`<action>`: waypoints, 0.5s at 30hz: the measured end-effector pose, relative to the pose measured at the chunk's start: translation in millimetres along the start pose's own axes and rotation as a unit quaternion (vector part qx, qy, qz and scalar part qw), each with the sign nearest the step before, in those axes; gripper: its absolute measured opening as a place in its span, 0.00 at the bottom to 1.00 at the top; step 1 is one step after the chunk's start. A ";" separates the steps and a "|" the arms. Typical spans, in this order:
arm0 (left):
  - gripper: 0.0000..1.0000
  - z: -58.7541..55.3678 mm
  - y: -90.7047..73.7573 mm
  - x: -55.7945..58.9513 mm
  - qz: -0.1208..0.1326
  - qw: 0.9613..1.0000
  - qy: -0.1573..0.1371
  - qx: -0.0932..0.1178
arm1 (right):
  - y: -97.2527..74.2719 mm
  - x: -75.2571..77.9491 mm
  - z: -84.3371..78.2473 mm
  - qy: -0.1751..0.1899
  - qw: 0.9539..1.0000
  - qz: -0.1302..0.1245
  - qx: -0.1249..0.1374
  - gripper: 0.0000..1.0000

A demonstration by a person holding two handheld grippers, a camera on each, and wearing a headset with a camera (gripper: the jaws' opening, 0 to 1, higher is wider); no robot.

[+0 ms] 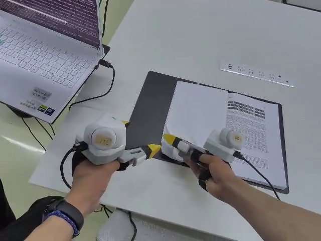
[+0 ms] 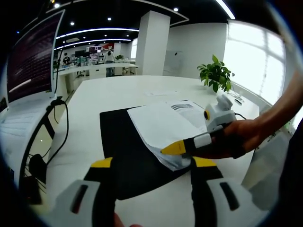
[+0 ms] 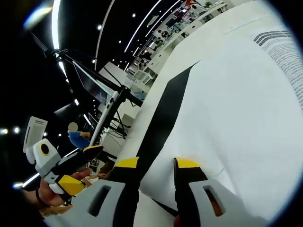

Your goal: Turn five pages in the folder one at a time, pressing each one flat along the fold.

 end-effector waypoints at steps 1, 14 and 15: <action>0.64 0.2 0.6 0.4 -0.001 1.000 0.000 0.000 | 0.0 -1.6 -1.2 0.004 1.000 0.005 -0.001 0.28; 0.53 2.1 15.3 11.7 -0.020 1.000 -0.001 -0.002 | -39.0 -13.2 1.4 -0.023 1.000 0.015 0.011 0.39; 0.53 2.3 16.9 12.7 -0.021 1.000 -0.001 -0.002 | -43.0 -12.8 2.2 -0.025 0.999 0.013 0.017 0.38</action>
Point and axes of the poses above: the centre of the closed fingertips' face, and the gripper's own axes: y roughly forward along the fingers, x roughly to its right, z roughly out of its top, the point moved 10 cm from there along -y, roughly backward along the fingers, and after that the axes turned 15 degrees about z, right-handed, at the moved point
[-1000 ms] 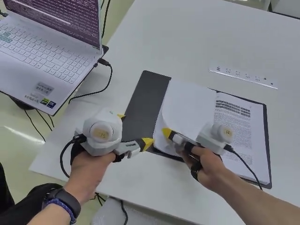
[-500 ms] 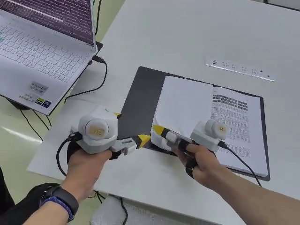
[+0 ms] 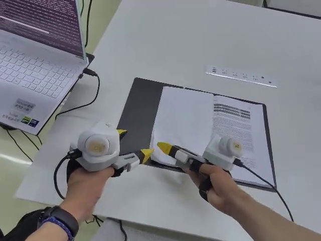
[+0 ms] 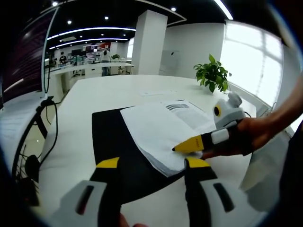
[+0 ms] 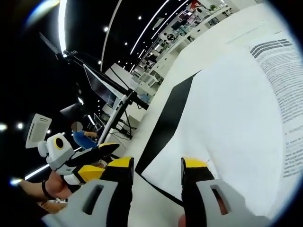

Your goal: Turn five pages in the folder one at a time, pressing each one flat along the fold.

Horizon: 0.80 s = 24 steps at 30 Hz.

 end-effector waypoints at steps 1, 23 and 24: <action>0.51 0.0 3.1 0.8 -0.001 1.000 0.003 -0.001 | -5.9 -1.6 1.6 -0.001 1.000 -0.002 0.009 0.37; 0.00 -8.3 60.6 31.9 -0.064 0.997 0.002 -0.034 | -82.1 3.7 11.3 -0.020 0.997 -0.049 0.054 0.31; 0.00 -10.4 63.3 33.2 -0.064 0.997 0.006 -0.037 | -83.8 4.3 10.8 -0.020 0.997 -0.051 0.055 0.31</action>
Point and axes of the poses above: the centre of the closed fingertips' face, and the gripper's own axes: y roughly forward along the fingers, x roughly to its right, z roughly out of its top, the point moved 10 cm from there along -y, roughly backward along the fingers, and after that the axes turned 15 degrees about z, right-handed, at the moved point
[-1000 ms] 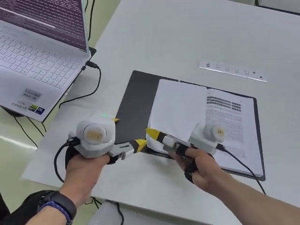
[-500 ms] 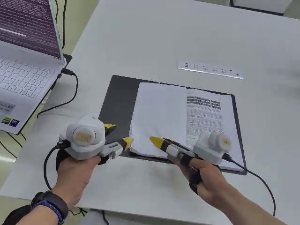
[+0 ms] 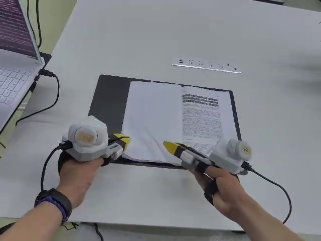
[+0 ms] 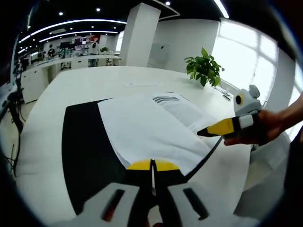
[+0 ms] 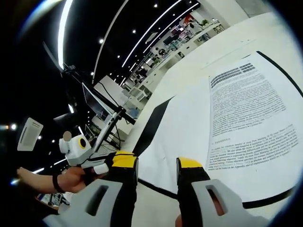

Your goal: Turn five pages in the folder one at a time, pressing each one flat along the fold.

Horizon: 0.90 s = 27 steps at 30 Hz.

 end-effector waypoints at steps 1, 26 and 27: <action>0.00 -2.6 3.9 0.8 0.000 1.000 0.004 -0.004 | -2.4 0.7 -0.7 0.001 1.000 -0.002 0.001 0.31; 0.00 -24.5 2.8 7.2 0.013 0.999 -0.008 -0.043 | 6.0 29.2 35.4 -0.016 0.999 -0.028 0.028 0.21; 0.00 -24.1 2.9 7.0 0.012 0.999 -0.008 -0.044 | 8.7 32.1 39.7 -0.025 0.999 -0.029 0.025 0.20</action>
Point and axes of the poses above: the centre of the closed fingertips' face, and the gripper's own axes: y roughly forward along the fingers, x roughly to its right, z roughly out of its top, the point moved 10 cm from there along -y, roughly backward along the fingers, and after that the axes turned 15 degrees about z, right-handed, at the moved point
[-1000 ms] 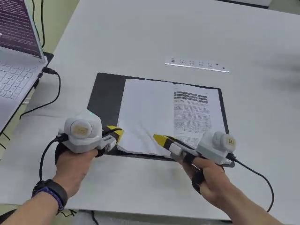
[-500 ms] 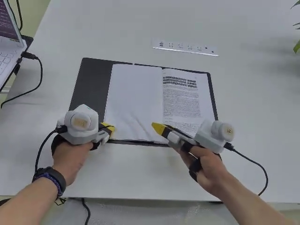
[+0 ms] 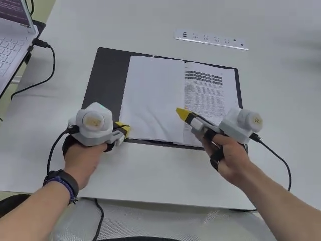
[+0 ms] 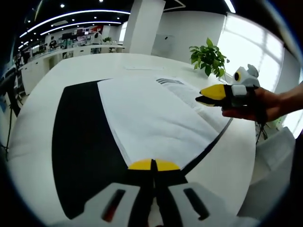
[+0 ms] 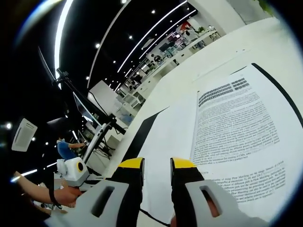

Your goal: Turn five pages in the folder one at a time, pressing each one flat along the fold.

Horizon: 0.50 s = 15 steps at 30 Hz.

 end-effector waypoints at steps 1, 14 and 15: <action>0.00 0.1 0.3 -0.4 -0.001 1.000 0.000 0.000 | 2.1 2.3 2.6 -0.009 1.000 -0.003 -0.004 0.18; 0.00 1.2 2.5 -1.4 0.004 1.000 -0.004 -0.009 | 30.1 33.5 26.1 -0.023 1.000 -0.008 -0.006 0.08; 0.00 1.2 2.9 -1.9 0.004 1.000 -0.006 -0.009 | 30.8 36.1 26.9 -0.023 1.000 -0.011 -0.005 0.07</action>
Point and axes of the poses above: the centre of the closed fingertips' face, and the gripper's own axes: y roughly forward along the fingers, x roughly to its right, z roughly out of its top, the point moved 10 cm from there along -y, roughly backward along the fingers, and after that the axes turned 15 degrees about z, right-handed, at the moved point
